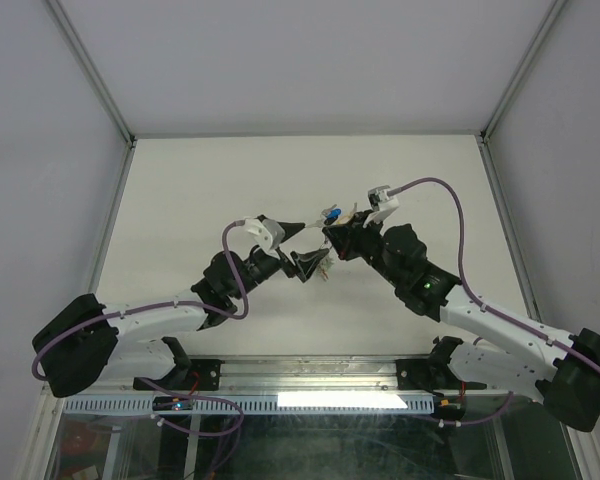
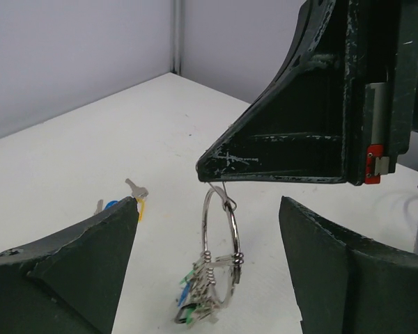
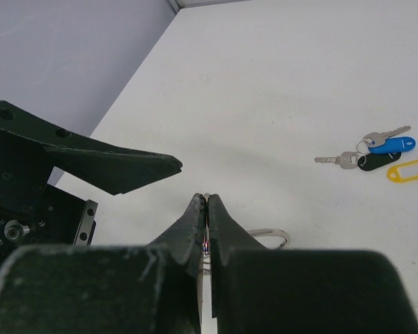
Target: Put the keys on the keyring
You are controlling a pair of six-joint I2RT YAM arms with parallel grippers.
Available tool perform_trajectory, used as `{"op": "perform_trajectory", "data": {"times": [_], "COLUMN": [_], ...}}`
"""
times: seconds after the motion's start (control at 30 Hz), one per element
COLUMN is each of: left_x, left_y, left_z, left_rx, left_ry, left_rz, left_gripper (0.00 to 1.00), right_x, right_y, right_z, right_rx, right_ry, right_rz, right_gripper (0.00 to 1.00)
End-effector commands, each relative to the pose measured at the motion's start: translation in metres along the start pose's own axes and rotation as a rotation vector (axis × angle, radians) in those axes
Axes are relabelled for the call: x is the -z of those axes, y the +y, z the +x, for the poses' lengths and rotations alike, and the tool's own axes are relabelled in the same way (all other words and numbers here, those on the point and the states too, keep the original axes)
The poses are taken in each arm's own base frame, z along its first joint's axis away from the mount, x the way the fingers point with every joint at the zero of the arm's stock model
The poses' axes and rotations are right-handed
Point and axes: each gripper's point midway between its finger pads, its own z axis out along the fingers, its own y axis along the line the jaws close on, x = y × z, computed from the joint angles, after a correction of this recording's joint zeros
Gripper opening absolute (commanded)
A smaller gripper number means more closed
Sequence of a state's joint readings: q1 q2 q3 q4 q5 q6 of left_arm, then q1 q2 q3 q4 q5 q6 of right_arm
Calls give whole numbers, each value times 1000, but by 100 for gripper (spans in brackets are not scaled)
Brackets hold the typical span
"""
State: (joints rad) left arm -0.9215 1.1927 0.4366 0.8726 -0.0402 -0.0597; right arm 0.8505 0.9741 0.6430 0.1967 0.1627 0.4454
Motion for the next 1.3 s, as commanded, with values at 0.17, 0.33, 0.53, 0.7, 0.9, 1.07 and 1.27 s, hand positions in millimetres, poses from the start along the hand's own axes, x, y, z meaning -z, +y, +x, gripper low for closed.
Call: {"op": "perform_trajectory", "data": {"times": [0.17,0.33,0.53,0.7,0.9,1.07,1.27], "left_x": [-25,-30,-35,-38,-40,-42,-44], "left_y": [-7,-4,-1,0,-3,-4,1], "left_z": [-24,-14,-7,-10,-19,-21,-21], "left_rx": [-17,-34,-48,-47,-41,-35,-20], "left_ry": [-60,-29,-10,-18,-45,-53,-57], "left_rz": [42,29,15,10,20,29,-3], "left_gripper": [70,61,54,51,51,49,31], "right_x": [5,7,10,9,9,9,10], "right_y": [15,16,18,19,17,19,18], "right_z": [-47,-50,-53,-50,-46,-47,-43], "right_rx": [-81,-90,-94,-97,-100,-101,-101], "right_ry": [-168,-175,-180,-167,-156,-156,-142], "right_rz": [-28,-33,-39,-45,-41,-47,-47], "right_gripper": [0,0,0,0,0,0,0]}}
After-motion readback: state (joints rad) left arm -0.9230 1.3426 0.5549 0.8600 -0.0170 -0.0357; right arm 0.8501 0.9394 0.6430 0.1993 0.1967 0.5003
